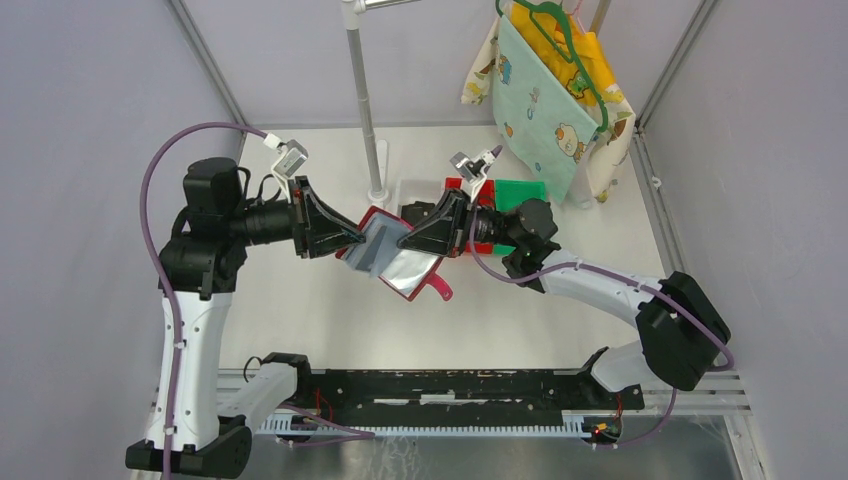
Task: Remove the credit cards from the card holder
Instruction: Remove the credit card from the card holder.
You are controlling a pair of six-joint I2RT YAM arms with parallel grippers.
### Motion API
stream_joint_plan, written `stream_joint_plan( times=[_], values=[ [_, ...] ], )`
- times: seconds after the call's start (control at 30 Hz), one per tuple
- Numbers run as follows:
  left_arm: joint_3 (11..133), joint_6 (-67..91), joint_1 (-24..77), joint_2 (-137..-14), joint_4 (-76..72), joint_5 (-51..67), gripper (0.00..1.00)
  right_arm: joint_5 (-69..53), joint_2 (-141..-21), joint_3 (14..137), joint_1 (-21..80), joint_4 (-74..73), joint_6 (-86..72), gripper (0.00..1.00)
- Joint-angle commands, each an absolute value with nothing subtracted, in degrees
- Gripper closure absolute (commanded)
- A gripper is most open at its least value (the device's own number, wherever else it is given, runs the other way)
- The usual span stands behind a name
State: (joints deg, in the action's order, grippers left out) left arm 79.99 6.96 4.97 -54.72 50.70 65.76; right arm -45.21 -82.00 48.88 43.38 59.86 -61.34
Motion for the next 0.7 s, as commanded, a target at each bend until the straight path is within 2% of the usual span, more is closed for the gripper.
stream_joint_plan(
  times=[0.0, 0.13, 0.27, 0.5, 0.67],
  values=[
    [79.8, 6.0, 5.1, -53.4, 50.4, 64.4, 0.56, -44.7, -80.0, 50.8, 42.8, 67.7, -63.8, 0.99],
    [78.0, 6.1, 5.1, -52.4, 50.5, 65.0, 0.37, -45.0, -80.5, 52.2, 42.8, 67.4, -64.0, 0.99],
    [77.9, 5.4, 5.2, -52.1, 50.5, 66.6, 0.32, -45.0, -81.0, 53.1, 42.8, 67.2, -64.2, 1.0],
    [76.4, 3.3, 5.1, -52.4, 50.8, 64.0, 0.42, -45.2, -81.3, 54.0, 43.1, 68.8, -65.1, 1.0],
    [77.4, 3.8, 5.1, -53.4, 50.8, 64.6, 0.58, -46.1, -81.8, 55.3, 44.1, 68.8, -64.7, 1.0]
  ],
)
